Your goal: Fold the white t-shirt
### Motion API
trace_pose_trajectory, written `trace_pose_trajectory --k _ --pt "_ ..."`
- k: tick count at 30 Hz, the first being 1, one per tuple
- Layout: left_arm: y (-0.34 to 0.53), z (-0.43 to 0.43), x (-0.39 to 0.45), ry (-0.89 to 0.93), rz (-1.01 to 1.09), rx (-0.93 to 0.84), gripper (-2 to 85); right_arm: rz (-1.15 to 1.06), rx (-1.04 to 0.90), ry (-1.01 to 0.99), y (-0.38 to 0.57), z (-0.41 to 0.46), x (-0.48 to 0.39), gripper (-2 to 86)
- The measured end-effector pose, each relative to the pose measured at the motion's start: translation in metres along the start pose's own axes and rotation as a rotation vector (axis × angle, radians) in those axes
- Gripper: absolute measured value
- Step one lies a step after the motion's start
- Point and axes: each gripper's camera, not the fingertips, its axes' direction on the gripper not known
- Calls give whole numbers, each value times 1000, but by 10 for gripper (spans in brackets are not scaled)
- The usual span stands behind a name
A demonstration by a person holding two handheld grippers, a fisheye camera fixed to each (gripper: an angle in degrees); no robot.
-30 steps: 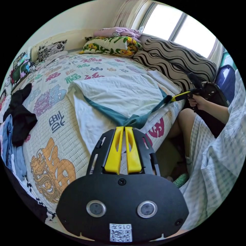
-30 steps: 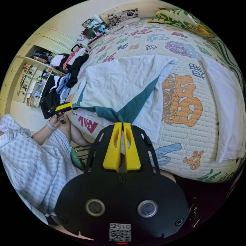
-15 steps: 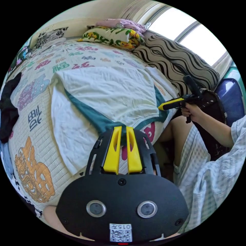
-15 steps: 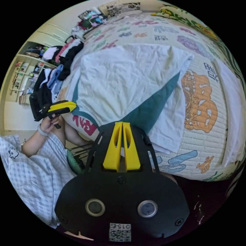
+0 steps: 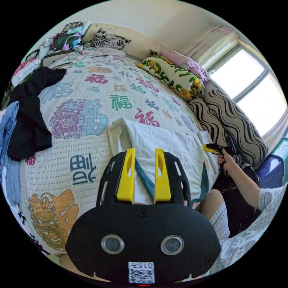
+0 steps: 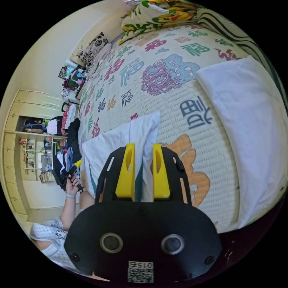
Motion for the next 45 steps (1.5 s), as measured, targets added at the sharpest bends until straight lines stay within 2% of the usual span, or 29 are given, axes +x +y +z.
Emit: trace_pose_trajectory --k 3,7,9,16,21,25,26,28,32,35,40,43,45 --pt "-26 23 -27 11 -77 -48 78 18 -108 -42 -26 22 7 53" --pt "-42 39 -48 103 -110 -90 19 -45 -126 16 -42 27 1 12" --pt "-43 30 -57 93 -118 -33 11 -65 -106 39 -49 24 -1 4" --pt "-38 25 -74 68 -120 -19 20 -8 -87 -15 -58 28 10 23" --pt "-46 17 -91 188 -149 -30 86 -3 -46 -36 -66 10 4 70" --pt "-60 19 -101 261 -199 -15 78 17 -116 -55 -84 29 -7 73" --pt "-65 24 -101 255 -202 -38 64 25 -150 -25 -89 40 -13 49" --pt "-68 30 -101 224 -217 -76 17 32 -133 40 -92 46 -24 20" --pt "-62 17 -109 185 -268 -9 4 127 4 20 -85 33 -29 0" --pt "-52 19 -107 151 -285 -3 5 218 38 -119 -78 37 -22 10" --pt "-41 2 -89 152 -280 9 32 116 75 -31 -64 26 -65 40" --pt "-16 -32 -61 110 -157 10 40 -73 51 -46 -35 15 -110 31" --pt "12 -42 -24 190 -3 -107 41 -253 -90 -137 -3 29 -152 17"
